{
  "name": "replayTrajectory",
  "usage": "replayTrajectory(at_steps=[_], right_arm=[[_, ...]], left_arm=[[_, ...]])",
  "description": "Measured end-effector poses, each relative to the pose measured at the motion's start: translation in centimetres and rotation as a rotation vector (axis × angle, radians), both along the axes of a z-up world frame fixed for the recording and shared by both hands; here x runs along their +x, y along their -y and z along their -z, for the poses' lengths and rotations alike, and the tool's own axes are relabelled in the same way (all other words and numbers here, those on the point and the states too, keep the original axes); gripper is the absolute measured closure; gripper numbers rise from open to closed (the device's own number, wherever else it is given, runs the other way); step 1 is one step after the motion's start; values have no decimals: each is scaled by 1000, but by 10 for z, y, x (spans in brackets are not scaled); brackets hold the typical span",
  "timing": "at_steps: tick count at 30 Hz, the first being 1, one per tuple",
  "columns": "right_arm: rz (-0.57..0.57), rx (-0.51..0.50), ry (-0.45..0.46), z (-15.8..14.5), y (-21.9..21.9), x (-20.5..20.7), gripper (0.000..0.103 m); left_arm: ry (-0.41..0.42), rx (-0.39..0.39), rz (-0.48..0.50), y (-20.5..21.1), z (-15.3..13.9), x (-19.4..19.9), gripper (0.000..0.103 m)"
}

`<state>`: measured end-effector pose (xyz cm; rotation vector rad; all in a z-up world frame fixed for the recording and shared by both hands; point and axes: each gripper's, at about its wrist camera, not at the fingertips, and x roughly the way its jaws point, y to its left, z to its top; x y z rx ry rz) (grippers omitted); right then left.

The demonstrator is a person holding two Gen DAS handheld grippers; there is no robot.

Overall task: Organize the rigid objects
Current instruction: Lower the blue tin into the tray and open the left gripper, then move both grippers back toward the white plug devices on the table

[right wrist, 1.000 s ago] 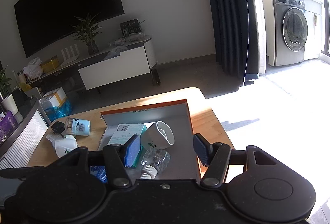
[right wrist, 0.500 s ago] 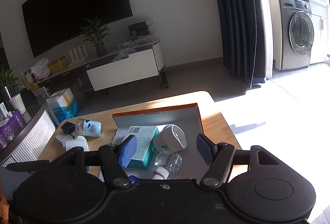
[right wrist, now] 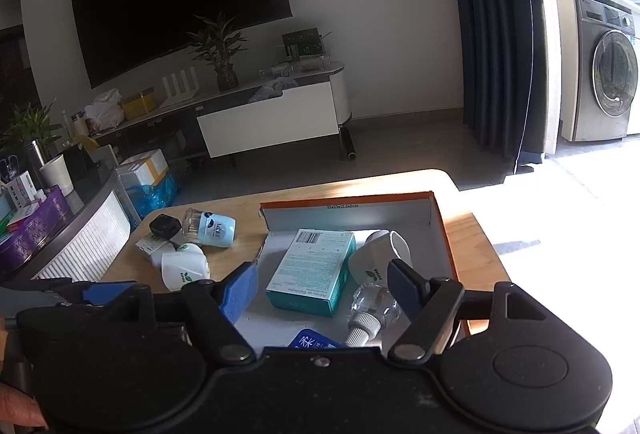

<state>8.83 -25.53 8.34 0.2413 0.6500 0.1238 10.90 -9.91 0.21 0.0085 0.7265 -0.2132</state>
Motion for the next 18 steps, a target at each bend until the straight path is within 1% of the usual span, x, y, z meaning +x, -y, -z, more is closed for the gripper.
replayTrajectory(at_steps=[18], right_arm=[[-102,-13,-18,3,-41,11,17]], left_arm=[[-12,-26,-121,-56,3,-1,13]])
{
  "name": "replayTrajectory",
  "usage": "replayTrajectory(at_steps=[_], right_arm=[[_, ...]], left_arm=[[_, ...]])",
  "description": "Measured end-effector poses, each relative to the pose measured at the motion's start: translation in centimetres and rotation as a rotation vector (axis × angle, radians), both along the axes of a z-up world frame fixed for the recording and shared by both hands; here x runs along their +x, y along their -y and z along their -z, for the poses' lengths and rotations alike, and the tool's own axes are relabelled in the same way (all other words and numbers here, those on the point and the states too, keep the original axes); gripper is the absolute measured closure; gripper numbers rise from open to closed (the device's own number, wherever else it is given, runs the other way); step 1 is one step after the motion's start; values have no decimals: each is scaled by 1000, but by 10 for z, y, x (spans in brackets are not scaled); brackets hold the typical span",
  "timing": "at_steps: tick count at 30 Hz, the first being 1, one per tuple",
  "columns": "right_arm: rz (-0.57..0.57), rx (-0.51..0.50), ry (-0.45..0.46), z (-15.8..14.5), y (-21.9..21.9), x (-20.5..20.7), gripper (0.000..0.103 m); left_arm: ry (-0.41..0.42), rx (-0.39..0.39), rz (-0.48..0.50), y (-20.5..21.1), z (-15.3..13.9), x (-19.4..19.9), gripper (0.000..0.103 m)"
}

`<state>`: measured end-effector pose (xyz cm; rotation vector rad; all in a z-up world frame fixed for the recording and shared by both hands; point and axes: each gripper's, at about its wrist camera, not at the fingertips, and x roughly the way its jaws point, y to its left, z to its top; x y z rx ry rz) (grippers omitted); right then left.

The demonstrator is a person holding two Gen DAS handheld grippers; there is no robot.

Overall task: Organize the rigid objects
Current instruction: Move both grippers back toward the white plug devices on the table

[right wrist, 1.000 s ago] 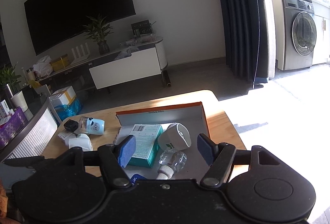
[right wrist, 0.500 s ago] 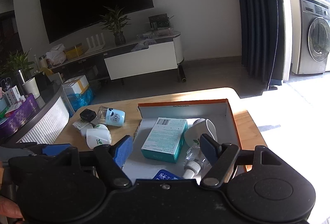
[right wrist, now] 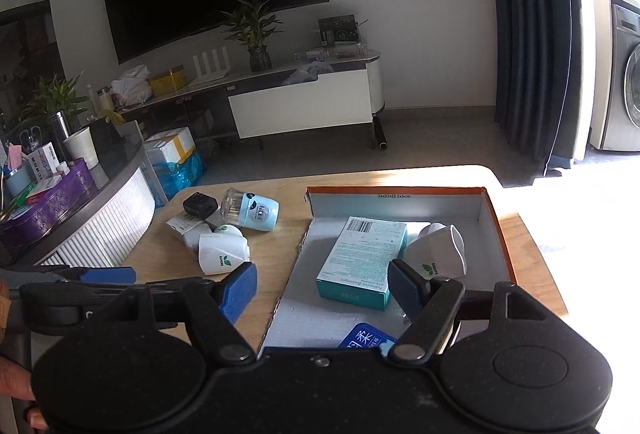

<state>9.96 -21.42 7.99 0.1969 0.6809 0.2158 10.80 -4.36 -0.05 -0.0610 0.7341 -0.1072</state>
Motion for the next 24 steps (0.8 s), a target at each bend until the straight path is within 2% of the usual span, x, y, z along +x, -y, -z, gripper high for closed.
replayTrajectory(at_steps=[24], right_arm=[[-106,-9,-25,7,-42,16,17]], left_arm=[[0,-6,-72,-38,1,8,12]])
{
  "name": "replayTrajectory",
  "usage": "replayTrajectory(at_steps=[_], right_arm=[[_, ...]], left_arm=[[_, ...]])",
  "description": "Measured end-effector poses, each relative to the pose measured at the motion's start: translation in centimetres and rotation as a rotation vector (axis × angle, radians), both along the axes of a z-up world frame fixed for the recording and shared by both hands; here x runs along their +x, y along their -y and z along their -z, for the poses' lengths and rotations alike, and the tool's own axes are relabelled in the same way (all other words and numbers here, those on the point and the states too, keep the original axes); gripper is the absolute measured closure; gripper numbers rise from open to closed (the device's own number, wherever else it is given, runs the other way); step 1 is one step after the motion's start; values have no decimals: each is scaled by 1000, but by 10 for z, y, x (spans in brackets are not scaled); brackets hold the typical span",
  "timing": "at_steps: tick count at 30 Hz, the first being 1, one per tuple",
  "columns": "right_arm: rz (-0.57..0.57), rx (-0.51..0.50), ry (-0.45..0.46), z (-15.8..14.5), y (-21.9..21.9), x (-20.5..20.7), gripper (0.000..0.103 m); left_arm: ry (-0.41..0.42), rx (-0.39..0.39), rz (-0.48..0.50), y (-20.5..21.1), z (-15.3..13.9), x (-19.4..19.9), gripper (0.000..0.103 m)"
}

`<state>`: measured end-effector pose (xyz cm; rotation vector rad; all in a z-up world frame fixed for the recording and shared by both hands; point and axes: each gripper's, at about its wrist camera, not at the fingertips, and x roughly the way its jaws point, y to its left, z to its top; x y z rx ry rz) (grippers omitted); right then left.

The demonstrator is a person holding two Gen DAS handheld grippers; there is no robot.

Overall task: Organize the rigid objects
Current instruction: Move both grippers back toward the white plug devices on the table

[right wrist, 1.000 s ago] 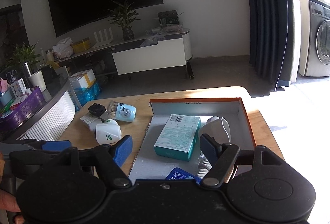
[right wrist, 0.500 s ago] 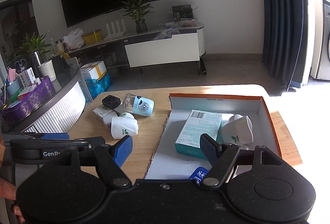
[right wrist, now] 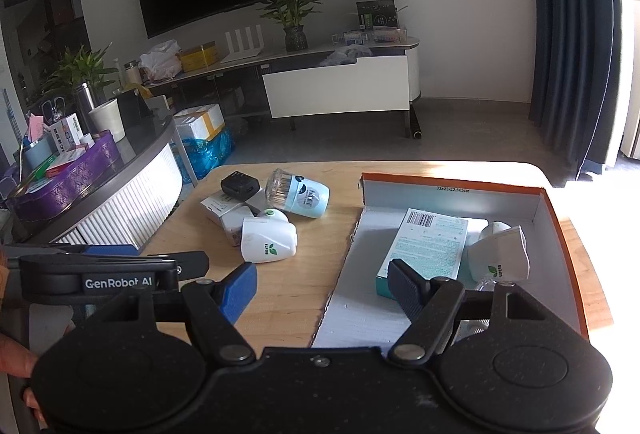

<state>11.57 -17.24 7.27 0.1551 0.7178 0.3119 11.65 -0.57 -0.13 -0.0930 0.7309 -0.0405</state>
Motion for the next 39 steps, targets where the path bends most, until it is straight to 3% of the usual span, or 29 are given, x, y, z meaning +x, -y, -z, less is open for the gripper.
replayTrajectory(at_steps=[14,25,39], right_arm=[[-80,12,-49,13,-27,22,17],[-201,35,-105,30,-69,75,11],[-196,-11,-210,77,-101,143,11]], left_arm=[[-22,1,-75,-33,8,8,12],[-28,-8,-145,-64,12,14,12],[-32,-7,-141,-79,20,37,11]])
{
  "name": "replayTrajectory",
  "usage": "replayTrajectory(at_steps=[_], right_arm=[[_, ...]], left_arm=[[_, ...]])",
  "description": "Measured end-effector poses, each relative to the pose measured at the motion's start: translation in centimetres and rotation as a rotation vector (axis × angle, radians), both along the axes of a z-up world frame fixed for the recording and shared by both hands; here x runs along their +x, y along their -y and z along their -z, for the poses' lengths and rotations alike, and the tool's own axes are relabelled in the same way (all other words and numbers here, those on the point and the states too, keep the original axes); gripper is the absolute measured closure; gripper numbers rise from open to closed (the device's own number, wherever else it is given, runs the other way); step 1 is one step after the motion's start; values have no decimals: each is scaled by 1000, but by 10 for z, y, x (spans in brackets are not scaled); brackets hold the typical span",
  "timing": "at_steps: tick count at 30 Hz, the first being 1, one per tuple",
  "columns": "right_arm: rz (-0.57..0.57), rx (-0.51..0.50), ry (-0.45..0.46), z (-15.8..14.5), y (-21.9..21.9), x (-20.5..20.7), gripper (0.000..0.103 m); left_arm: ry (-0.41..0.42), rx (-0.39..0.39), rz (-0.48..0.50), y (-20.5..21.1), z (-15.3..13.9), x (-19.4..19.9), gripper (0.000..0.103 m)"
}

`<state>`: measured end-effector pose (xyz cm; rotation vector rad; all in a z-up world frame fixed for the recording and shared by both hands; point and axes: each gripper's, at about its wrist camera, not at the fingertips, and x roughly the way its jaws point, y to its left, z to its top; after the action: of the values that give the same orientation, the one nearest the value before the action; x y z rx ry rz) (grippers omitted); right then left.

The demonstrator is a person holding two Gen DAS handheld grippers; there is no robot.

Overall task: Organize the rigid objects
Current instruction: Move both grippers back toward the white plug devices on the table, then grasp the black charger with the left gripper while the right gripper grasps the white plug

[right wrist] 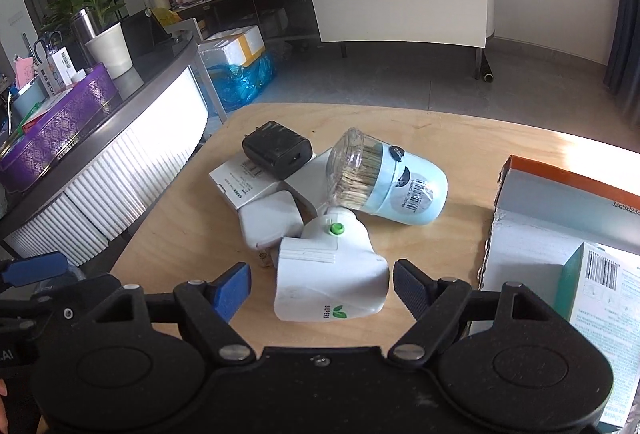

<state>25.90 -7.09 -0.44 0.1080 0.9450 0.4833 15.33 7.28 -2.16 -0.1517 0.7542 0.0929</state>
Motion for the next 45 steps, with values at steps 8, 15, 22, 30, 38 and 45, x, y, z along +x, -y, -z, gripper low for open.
replayTrajectory(at_steps=[8,15,22,30,38,45], right_arm=[[15,31,-42,8,11,-5,28],[2,2,-35,-5,29,-40,28],[-3,-4,-23,-13,38,-56,29],[6,38,-12,-22,45,-67,29],[25,47,8,-28,48,-73,29],[43,52,53,-40,54,-84,29]], left_arm=[[63,25,66,5,-3,36,7],[141,81,246,16,15,89,4],[175,127,362,31,38,110,7],[200,111,392,31,47,117,27],[211,83,357,31,40,107,39],[210,58,286,32,19,74,39]])
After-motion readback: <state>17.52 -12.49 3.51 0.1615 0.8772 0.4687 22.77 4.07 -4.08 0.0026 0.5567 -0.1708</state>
